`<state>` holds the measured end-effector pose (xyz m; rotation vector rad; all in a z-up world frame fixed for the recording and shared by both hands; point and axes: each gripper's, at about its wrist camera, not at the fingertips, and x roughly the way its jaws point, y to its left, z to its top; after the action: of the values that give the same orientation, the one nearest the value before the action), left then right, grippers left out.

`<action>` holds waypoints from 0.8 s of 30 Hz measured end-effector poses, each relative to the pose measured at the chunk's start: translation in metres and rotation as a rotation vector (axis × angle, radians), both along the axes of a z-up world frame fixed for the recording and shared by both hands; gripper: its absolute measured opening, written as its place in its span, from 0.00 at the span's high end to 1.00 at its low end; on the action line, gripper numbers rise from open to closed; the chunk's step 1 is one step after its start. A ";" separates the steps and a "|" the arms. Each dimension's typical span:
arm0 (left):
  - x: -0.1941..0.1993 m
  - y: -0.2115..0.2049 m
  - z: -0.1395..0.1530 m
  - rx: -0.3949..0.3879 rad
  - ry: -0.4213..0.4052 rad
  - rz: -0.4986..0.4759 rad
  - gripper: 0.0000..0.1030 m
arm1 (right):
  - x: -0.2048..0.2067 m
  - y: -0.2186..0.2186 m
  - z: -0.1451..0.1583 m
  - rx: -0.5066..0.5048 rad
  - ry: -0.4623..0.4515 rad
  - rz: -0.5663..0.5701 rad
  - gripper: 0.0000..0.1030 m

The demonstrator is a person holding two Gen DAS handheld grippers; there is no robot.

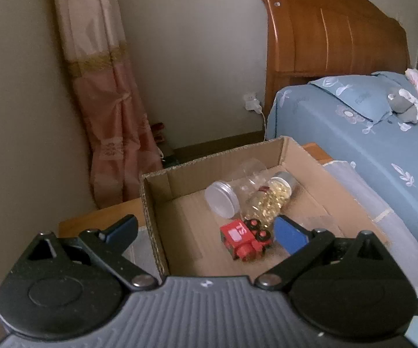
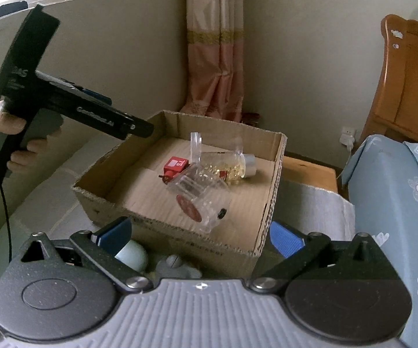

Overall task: Organize rigid objects
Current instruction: 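Lower the red train and clear cup into the box and open both tools, then move the right tool to the white plastic container and close on it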

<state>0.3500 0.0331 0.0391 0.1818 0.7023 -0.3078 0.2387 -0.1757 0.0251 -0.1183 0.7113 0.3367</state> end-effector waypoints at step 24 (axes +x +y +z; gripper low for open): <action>-0.107 0.015 -0.043 -0.113 0.056 0.054 0.01 | -0.085 -0.006 -0.085 0.044 0.114 -0.201 0.00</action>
<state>0.2428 0.0480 -0.0039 0.0471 0.7421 -0.3012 0.1534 -0.1813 -0.0599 0.0146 0.8207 0.1669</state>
